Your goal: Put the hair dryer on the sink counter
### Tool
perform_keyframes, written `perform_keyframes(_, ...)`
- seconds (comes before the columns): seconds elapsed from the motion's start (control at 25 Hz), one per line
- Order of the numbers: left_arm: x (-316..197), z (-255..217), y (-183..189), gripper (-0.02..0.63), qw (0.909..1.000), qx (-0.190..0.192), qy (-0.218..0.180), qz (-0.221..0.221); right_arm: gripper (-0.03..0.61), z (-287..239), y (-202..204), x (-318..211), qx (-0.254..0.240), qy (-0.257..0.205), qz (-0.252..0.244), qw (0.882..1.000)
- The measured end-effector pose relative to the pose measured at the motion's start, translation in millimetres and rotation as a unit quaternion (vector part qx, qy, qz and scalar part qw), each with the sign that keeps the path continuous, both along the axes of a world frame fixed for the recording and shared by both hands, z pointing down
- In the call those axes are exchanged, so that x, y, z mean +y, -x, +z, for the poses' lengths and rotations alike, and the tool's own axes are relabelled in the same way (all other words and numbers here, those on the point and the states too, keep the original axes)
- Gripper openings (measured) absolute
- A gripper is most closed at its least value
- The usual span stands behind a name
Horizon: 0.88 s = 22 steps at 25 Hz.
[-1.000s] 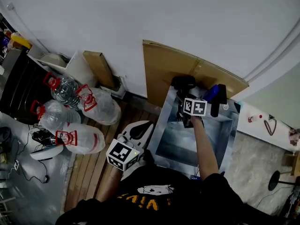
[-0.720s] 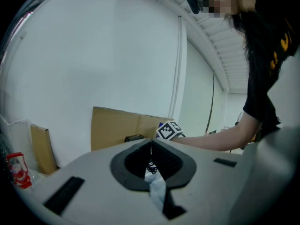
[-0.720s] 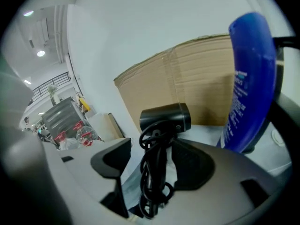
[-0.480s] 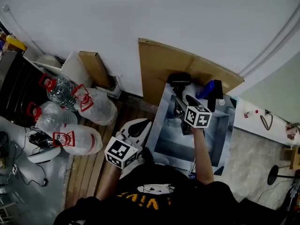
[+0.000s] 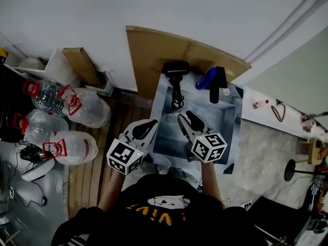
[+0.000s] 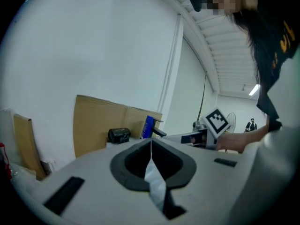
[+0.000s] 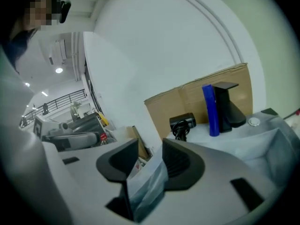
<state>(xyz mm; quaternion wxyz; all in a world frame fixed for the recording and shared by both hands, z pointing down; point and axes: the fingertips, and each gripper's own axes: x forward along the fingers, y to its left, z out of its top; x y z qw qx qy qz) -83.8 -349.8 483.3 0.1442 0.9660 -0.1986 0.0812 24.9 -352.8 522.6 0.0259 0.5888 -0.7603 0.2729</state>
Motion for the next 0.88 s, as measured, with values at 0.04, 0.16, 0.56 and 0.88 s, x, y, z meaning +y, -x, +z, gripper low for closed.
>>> perform_keyframes(0.04, 3.7, 1.2, -4.6, 0.009, 1.0000, 0.000, 0.002, 0.004, 0.158, -1.5, 1.3, 9.4, -0.001, 0.000, -0.001, 1.000)
perform_keyframes(0.16, 16.3, 1.9, -20.5, 0.009, 0.9999, 0.000, 0.003, 0.016, 0.153, -5.6, 1.2, 36.4, 0.003, 0.001, -0.009, 1.000)
perform_keyframes(0.56, 80.3, -26.1, -71.3, 0.009, 0.9993, 0.006, -0.024, 0.028, 0.140, -28.6, -30.5, 119.4, 0.017, -0.019, -0.016, 1.000)
perform_keyframes(0.88, 158.2, -45.0, -93.5, 0.009, 0.9990, 0.004, -0.043, 0.014, 0.130, -49.1, -47.2, 188.8, 0.018, -0.052, -0.041, 0.998)
